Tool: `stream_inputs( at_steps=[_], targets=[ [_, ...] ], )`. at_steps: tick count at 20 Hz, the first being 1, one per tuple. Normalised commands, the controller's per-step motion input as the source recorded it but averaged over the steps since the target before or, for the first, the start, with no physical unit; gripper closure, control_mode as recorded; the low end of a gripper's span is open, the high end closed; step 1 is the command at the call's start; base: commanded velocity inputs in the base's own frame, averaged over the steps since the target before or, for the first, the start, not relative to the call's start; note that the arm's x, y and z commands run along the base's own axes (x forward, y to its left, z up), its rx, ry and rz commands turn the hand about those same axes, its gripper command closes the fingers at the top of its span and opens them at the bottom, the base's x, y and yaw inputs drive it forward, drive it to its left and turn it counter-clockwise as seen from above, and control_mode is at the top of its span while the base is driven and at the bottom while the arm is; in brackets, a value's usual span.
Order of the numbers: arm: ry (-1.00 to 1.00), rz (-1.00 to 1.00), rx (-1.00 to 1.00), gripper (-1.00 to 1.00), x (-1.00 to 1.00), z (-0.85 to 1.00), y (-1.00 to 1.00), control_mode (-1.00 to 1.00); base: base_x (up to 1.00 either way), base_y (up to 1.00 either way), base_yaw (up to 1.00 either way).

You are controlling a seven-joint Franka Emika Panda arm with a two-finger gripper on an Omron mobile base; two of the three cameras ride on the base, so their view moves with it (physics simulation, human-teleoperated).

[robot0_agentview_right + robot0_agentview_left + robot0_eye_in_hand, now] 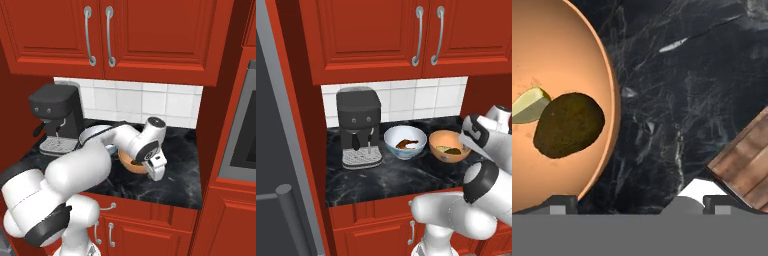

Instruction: Place the bowl with the avocado and lemon wedge on the second highest shelf of the fridge. Place the bowl with the chicken drumsticks on the top shelf of the fridge.

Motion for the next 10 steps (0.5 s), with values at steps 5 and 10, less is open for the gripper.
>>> stream_inputs(
  at_steps=[5,10],
  targets=[
    [0.0,-0.08,0.0,-1.0,0.16,-0.07,-0.27,-1.0,0.0,0.0,0.0],
    [0.0,-0.07,0.01,-1.0,0.29,-0.32,-0.02,-1.0,0.0,0.0,0.0]
  ],
)
